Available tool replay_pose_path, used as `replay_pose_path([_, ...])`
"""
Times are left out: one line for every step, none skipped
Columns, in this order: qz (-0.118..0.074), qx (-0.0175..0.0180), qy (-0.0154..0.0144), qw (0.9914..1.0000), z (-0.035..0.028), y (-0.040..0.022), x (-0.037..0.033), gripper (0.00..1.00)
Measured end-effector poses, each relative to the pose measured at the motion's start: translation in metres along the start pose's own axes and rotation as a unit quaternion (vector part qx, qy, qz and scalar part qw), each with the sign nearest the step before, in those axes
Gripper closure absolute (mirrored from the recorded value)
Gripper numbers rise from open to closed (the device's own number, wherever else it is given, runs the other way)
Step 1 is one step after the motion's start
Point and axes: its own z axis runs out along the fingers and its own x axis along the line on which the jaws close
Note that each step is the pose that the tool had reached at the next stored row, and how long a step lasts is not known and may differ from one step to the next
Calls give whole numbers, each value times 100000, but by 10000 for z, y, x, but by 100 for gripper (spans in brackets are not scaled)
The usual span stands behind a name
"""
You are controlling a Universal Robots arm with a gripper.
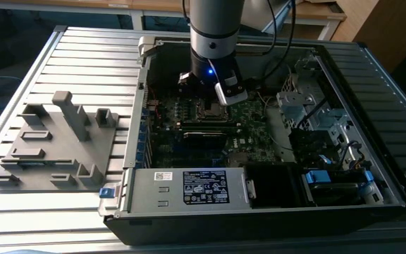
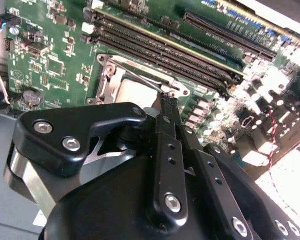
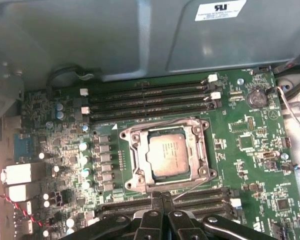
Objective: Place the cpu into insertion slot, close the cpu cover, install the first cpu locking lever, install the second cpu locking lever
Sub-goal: 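Install the second cpu locking lever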
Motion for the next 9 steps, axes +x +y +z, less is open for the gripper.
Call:
replay_pose_path([-2, 4, 0, 100000, 2, -9, -1, 90])
replay_pose_path([0, 33, -14, 100000, 10, -14, 0, 90])
replay_pose_path([0, 79, -25, 100000, 22, -19, 2, 90])
replay_pose_path([-4, 115, -33, 100000, 36, -24, 6, 90])
replay_pose_path([-3, 140, -43, 100000, 53, -29, 11, 90])
replay_pose_path([1, 166, -54, 100000, 70, -34, 19, 90])
replay_pose_path([2, 184, -64, 100000, 87, -38, 27, 90])
replay_pose_path([4, 200, -72, 100000, 100, -41, 36, 90])
replay_pose_path([4, 215, -74, 100000, 105, -43, 41, 90])
